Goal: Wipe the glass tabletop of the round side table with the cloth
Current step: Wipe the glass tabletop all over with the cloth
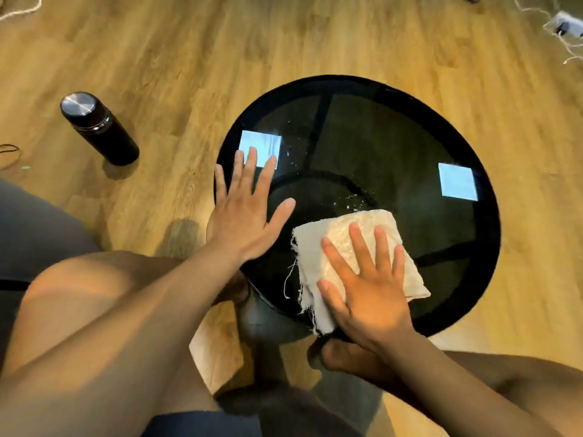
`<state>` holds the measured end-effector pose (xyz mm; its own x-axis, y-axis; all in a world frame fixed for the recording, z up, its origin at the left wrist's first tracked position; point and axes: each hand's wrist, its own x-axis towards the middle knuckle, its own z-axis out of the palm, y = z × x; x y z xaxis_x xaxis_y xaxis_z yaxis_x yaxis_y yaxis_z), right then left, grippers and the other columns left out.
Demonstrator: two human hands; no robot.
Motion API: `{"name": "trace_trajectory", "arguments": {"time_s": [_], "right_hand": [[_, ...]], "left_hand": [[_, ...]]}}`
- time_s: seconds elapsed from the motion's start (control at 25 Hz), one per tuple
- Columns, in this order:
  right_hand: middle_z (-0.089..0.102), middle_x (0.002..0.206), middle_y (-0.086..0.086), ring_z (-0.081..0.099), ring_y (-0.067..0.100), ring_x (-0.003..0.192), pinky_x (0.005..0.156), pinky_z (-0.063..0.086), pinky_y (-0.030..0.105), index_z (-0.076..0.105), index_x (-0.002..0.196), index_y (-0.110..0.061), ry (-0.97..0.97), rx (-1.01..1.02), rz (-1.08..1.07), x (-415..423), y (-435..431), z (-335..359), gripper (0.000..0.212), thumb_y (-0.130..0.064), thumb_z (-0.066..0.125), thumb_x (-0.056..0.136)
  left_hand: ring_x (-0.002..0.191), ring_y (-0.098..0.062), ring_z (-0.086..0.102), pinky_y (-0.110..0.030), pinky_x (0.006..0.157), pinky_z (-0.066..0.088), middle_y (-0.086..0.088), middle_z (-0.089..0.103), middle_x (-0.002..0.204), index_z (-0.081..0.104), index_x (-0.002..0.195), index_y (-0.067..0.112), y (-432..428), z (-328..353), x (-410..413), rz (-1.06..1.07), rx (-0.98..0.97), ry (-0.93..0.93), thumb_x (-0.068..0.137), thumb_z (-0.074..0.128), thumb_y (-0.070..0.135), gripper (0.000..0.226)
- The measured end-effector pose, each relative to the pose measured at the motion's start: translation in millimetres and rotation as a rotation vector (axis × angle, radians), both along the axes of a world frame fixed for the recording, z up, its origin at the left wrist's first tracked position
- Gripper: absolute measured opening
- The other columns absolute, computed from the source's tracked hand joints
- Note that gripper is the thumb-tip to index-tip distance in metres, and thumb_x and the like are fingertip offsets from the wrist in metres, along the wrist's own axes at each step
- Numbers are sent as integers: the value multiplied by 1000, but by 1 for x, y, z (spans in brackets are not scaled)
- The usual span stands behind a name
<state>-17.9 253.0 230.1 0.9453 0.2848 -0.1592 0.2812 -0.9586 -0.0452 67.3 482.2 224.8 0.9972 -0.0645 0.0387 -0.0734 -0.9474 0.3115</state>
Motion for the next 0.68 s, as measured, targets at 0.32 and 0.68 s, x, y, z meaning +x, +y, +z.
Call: {"name": "trace_trajectory", "arguments": {"time_s": [0.32, 0.68], "right_hand": [[-6, 165, 8, -9, 47, 147, 112, -4, 69, 2, 153, -43, -28, 30, -40, 266, 124, -5, 64, -64, 10, 93], [-8, 165, 7, -11, 44, 147, 114, -5, 65, 2, 153, -43, 67, 50, -49, 300, 140, 6, 60, -59, 16, 97]], "left_hand": [[152, -24, -7, -53, 120, -10, -10, 4, 165, 9, 156, 20, 3, 1, 0, -20, -61, 1, 93, 25, 64, 78], [152, -24, 4, -51, 121, -6, -10, 18, 163, 23, 153, 16, 5, 2, 3, 9, -163, -53, 95, 31, 57, 72]]}}
